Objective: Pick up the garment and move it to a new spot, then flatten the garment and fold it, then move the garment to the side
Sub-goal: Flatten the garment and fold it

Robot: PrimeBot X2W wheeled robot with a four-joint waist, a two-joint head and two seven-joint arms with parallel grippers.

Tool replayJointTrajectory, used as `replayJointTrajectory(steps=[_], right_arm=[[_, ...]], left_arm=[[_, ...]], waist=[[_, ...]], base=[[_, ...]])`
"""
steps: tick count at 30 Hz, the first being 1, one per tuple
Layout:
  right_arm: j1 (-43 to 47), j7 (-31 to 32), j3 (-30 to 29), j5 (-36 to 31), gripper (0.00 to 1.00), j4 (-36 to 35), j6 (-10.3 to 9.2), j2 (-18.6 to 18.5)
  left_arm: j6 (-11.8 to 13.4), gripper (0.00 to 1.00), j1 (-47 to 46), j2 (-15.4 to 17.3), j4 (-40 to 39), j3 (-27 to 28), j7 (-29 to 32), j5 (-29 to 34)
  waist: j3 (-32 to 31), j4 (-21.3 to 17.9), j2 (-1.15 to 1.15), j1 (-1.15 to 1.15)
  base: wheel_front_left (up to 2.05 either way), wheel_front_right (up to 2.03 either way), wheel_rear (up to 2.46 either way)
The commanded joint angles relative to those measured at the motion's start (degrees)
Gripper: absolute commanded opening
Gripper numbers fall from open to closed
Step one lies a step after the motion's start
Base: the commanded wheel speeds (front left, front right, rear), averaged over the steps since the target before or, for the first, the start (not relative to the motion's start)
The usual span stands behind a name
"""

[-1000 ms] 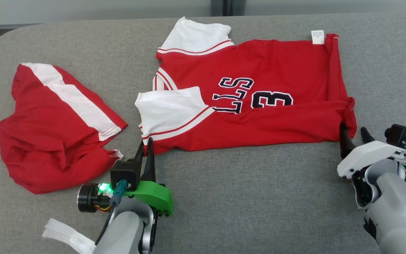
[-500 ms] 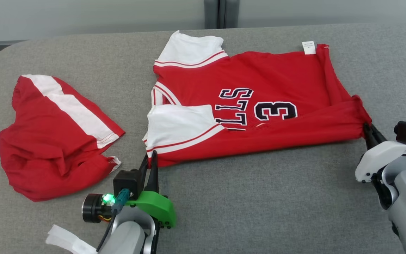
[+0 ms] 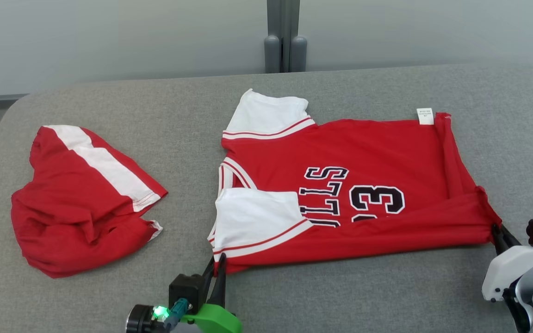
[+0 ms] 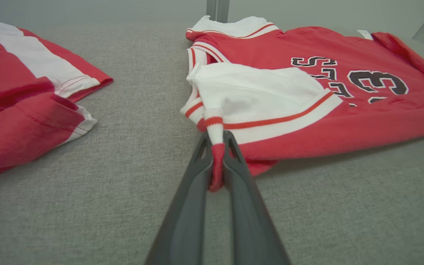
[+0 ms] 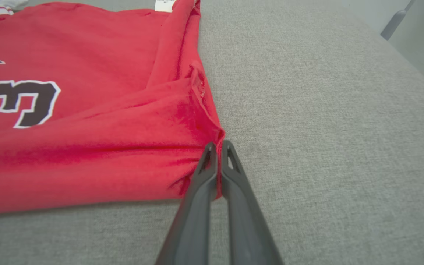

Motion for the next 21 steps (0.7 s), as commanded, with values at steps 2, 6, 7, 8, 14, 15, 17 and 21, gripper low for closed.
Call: replayJointTrajectory(steps=[2,6,7,8,14,15,17,21], right_arm=[[1.8,0.8,0.0,0.6,0.0,-0.5,-0.1,0.1],[2.8,1.2,-0.8,0.7,0.92,-1.2,-0.1,0.0],[2.7,1.1,-1.3,0.4,1.0,-1.3,-0.1,0.1],[2.6,0.9,-1.8,0.3,1.0,-1.5,-0.1,0.3],[2.1,-0.4,-6.1,-0.2,1.0,-6.5,-0.09,1.6],[2.3,-0.5,-6.8,-0.2,1.0,-8.2,-0.09,1.9],[2.7,-0.6,-7.8,-0.5,1.0,-11.2,-0.09,2.6],[2.2,-0.7,-8.8,-1.3,1.0,-16.7,-0.09,3.5]], left_arm=[[-0.2,0.0,1.5,0.4,-0.4,0.1,0.0,0.6],[-0.2,0.19,2.1,0.4,1.0,-0.1,0.0,0.2],[-0.3,0.62,1.8,0.4,1.4,-0.3,0.0,-0.1],[-0.2,1.0,1.5,0.4,1.8,-0.4,0.0,-0.5],[2.2,1.0,-1.4,0.4,-0.4,1.4,0.0,0.3],[2.8,1.0,-1.6,0.4,-2.0,2.6,0.0,0.4],[2.5,1.0,-2.5,0.5,-6.2,4.4,0.0,1.7],[0.8,1.0,-3.6,1.3,-10.9,6.6,0.0,4.2]], waist=[[-0.8,-0.4,0.0,0.0],[-0.5,-0.8,0.0,0.0],[-0.4,-0.9,0.0,0.0],[-0.3,-1.0,0.0,0.0],[0.3,-1.7,0.0,0.0],[0.4,-1.8,0.0,0.0],[0.9,-2.3,0.0,0.0],[2.9,-3.3,0.0,0.0]], base=[[0.0,0.0,0.0],[0.0,0.0,0.0],[0.0,0.0,0.0],[0.0,0.0,0.0],[0.0,0.0,0.0],[0.0,0.0,0.0],[0.0,0.0,0.0],[0.0,0.0,0.0]])
